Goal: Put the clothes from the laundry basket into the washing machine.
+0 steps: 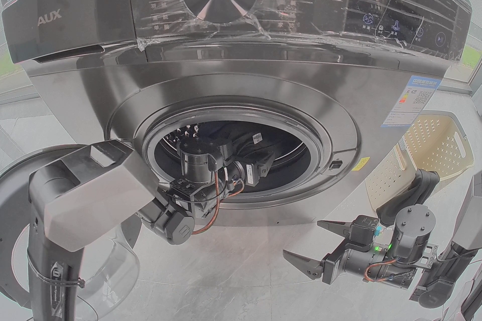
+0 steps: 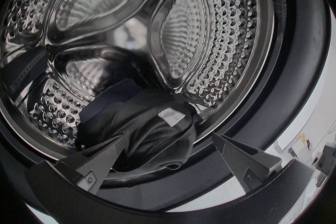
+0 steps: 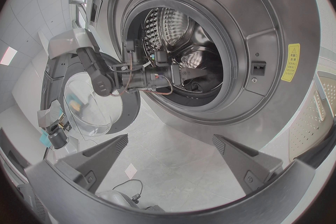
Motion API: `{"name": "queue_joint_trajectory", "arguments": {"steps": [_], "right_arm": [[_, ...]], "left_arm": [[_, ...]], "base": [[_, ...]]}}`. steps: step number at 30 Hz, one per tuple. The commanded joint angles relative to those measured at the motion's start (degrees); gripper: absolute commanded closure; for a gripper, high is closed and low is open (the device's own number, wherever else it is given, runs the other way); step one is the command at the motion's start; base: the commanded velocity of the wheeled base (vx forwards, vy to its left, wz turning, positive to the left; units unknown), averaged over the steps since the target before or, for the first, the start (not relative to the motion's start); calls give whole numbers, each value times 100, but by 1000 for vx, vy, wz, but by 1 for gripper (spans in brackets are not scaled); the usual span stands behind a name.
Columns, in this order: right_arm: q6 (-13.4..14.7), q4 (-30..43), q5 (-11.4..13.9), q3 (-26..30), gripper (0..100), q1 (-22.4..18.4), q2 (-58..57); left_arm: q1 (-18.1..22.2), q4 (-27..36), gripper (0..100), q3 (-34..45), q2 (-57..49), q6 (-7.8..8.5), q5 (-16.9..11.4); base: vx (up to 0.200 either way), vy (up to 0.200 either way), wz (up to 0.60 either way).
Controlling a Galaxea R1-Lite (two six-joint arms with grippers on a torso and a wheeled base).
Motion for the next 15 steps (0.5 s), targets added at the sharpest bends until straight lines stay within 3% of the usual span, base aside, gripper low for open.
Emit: {"name": "queue_joint_trajectory", "arguments": {"steps": [1,3,4,9,15], "right_arm": [[0,1,1,-11,0,-15,7],[0,-8,1,-11,0,-15,-2],[0,-8,1,-19,0,-15,-11],[0,-8,10,-28,0,-15,7],[17,-8,1,-46,0,64,42]], "left_arm": [[169,-44,0,-427,772,8,134],[213,-35,0,-533,868,34,169],[301,0,100,-717,948,43,222],[371,88,100,-1253,983,17,292],[503,-70,100,-2246,1264,-19,644]], "base": [[0,0,0],[0,0,0],[0,0,0],[0,0,0],[0,0,0]]}}
